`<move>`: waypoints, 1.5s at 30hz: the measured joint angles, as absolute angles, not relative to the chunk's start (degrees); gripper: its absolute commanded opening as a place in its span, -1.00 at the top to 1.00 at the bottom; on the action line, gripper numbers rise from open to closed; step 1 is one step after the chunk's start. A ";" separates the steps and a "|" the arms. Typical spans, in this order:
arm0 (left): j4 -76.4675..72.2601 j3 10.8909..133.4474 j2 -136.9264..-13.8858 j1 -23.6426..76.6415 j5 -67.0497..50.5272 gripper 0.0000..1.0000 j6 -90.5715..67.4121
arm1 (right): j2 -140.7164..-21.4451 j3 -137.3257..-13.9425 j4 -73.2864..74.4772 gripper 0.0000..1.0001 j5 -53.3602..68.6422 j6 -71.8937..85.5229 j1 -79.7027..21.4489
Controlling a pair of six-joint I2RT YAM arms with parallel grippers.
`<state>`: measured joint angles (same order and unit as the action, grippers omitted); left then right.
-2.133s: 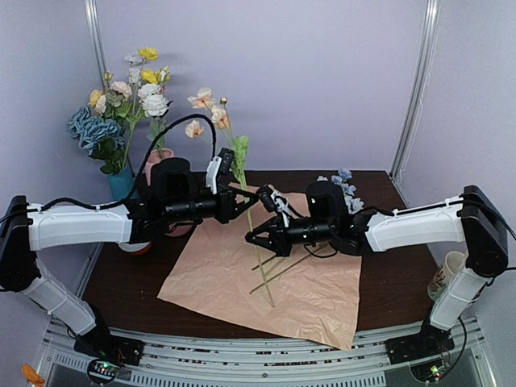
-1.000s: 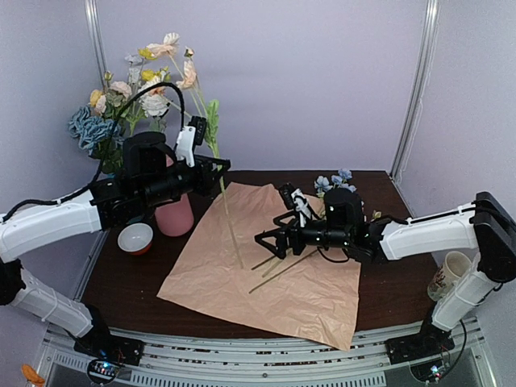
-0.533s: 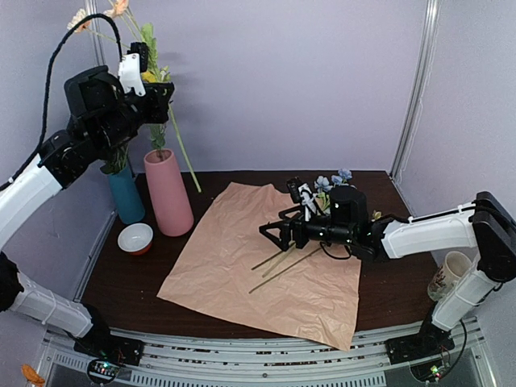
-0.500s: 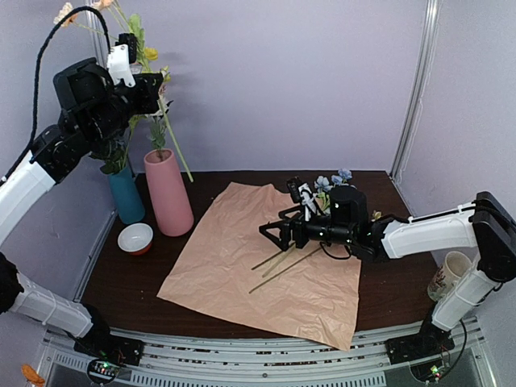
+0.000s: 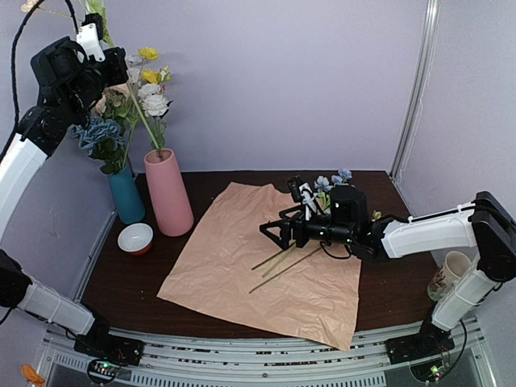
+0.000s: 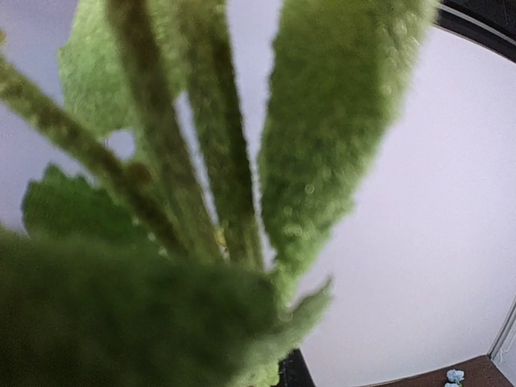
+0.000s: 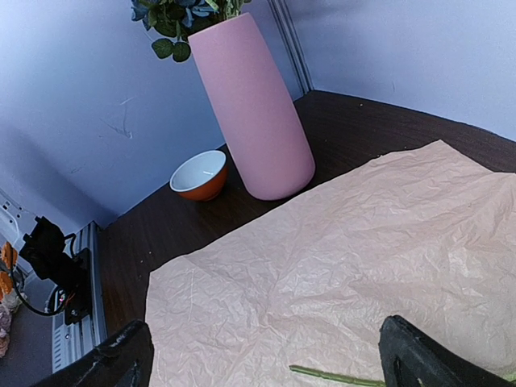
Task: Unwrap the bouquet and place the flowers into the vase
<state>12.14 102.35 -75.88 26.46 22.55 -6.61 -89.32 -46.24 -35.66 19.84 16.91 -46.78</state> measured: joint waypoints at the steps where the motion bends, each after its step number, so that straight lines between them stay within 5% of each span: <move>1: 12.21 102.35 -76.31 26.22 22.22 1.00 -6.66 | -89.32 -46.24 -35.66 -1.00 19.86 16.91 -46.76; 20: 9.08 77.78 -78.76 21.65 17.30 0.96 -15.77 | -90.11 -46.26 -34.87 -1.00 19.92 16.99 -46.46; 25: 7.31 73.06 -78.87 21.30 15.81 0.65 -19.22 | -91.13 -46.57 -34.74 -1.00 19.84 17.23 -46.46; 34: 7.53 67.18 -78.76 21.32 11.44 -0.31 -23.18 | -91.81 -47.68 -32.64 -0.99 17.06 18.24 -46.46; 45: 10.72 66.96 -74.85 21.32 5.80 -0.83 -23.55 | -87.22 -50.22 -23.16 -1.00 7.31 20.08 -46.19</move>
<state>10.72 66.96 -74.85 21.32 5.80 -23.55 -87.22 -50.22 -23.16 7.31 20.08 -46.19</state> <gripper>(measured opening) 0.864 0.999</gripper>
